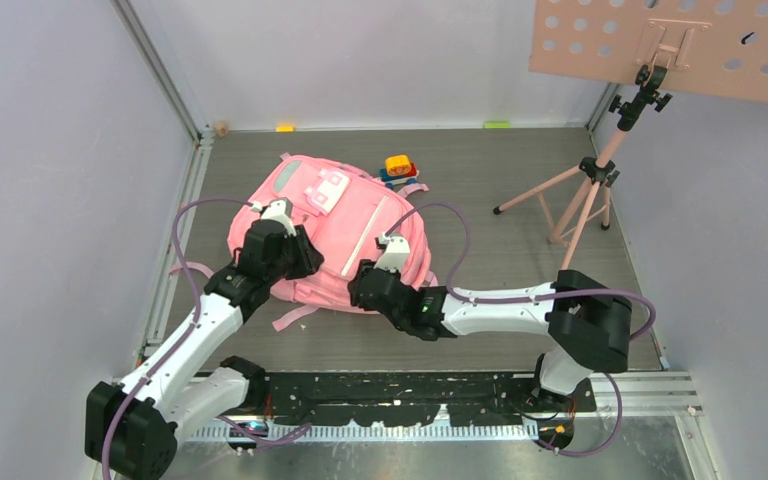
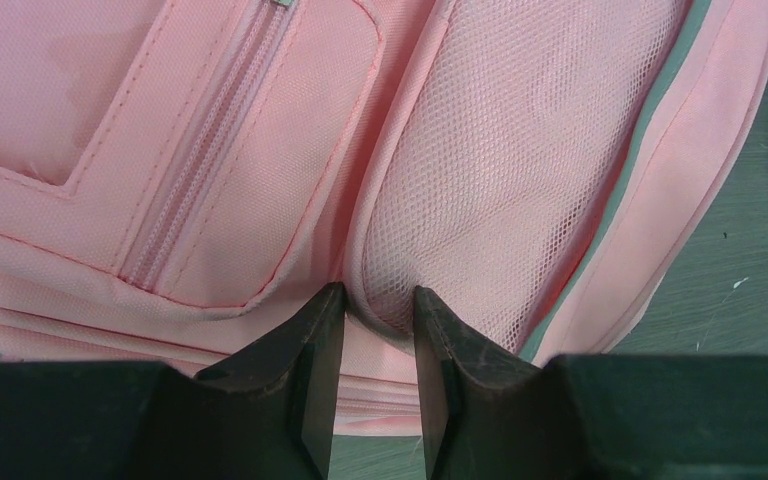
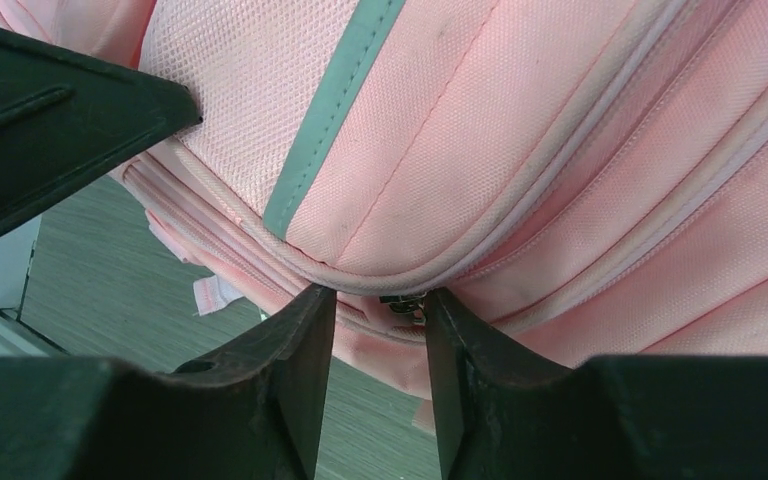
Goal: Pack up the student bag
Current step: Zip the student bag at the center of the board.
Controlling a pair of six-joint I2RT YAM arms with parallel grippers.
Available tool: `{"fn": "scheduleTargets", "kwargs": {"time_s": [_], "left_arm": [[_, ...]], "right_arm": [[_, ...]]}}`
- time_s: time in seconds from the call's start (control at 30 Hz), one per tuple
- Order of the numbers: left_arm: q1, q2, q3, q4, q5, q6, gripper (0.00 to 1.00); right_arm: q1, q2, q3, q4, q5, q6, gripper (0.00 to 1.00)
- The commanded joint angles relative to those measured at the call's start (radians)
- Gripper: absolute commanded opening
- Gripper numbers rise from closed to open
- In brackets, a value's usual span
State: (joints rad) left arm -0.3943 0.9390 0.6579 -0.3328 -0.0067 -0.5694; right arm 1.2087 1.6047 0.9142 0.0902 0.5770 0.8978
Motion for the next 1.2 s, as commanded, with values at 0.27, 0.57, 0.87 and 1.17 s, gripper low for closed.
{"fn": "scheduleTargets", "kwargs": {"time_s": [0.27,0.57,0.87,1.17], "left_arm": [[0.009,0.005,0.012,0.044,-0.033,0.016,0.32],[0.012,0.041,-0.021,0.096,-0.133,0.063,0.22],[0.015,0.053,-0.043,0.120,-0.233,0.109,0.19],[0.016,0.083,-0.081,0.173,-0.253,0.135,0.19]], "right_arm": [[-0.031,0.020,0.087,-0.125,0.093,0.051,0.04],[-0.081,-0.085,0.127,-0.323,-0.086,-0.227,0.00],[-0.223,-0.028,0.222,-0.615,-0.207,-0.463,0.00],[-0.348,0.096,0.320,-0.575,-0.203,-0.646,0.01]]}}
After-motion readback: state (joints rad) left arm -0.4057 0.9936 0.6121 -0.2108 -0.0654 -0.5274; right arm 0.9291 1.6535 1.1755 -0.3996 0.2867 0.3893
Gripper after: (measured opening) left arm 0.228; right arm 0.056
